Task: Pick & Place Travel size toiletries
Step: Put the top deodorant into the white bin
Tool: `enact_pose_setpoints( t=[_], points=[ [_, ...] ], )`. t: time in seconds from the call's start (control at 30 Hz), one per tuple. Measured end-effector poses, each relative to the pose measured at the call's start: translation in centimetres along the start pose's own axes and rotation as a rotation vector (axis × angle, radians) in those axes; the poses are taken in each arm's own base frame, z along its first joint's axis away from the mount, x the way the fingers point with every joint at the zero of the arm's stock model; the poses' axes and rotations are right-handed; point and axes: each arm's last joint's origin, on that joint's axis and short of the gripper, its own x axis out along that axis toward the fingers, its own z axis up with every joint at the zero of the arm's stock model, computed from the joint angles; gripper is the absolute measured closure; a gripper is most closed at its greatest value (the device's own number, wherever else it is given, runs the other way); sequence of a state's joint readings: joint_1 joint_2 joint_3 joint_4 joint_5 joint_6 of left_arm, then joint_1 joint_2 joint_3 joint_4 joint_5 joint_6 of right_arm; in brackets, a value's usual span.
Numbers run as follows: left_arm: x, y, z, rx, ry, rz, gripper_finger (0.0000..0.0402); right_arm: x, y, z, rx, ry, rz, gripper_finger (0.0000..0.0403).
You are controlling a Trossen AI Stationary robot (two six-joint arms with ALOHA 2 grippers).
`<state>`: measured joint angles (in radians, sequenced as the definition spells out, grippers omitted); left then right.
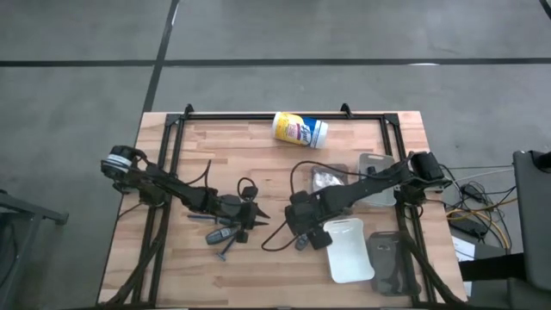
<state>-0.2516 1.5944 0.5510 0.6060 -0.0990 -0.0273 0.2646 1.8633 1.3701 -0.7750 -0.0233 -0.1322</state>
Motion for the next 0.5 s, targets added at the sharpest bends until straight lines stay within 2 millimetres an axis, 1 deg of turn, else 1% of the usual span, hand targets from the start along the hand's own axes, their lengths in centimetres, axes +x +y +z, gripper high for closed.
enact_pose_setpoints(
  t=[0.17, 0.33, 0.5],
  points=[
    [0.0, 0.0, 0.0, 0.003, 0.000, 0.001, 0.0302, 0.1, 0.5, 0.1, 0.005, -0.005, 0.059, 0.0111],
    [0.0, 0.0, 0.0, 0.003, 0.000, 0.001, 0.0302, 1.2, 1.3, 0.1, 0.023, 0.028, 0.076, 0.0099],
    [0.0, 0.0, 0.0, 0.003, 0.001, 0.001, 0.0302, 2.1, 1.6, 0.1, 0.020, 0.048, 0.081, 0.0091]
  ],
)
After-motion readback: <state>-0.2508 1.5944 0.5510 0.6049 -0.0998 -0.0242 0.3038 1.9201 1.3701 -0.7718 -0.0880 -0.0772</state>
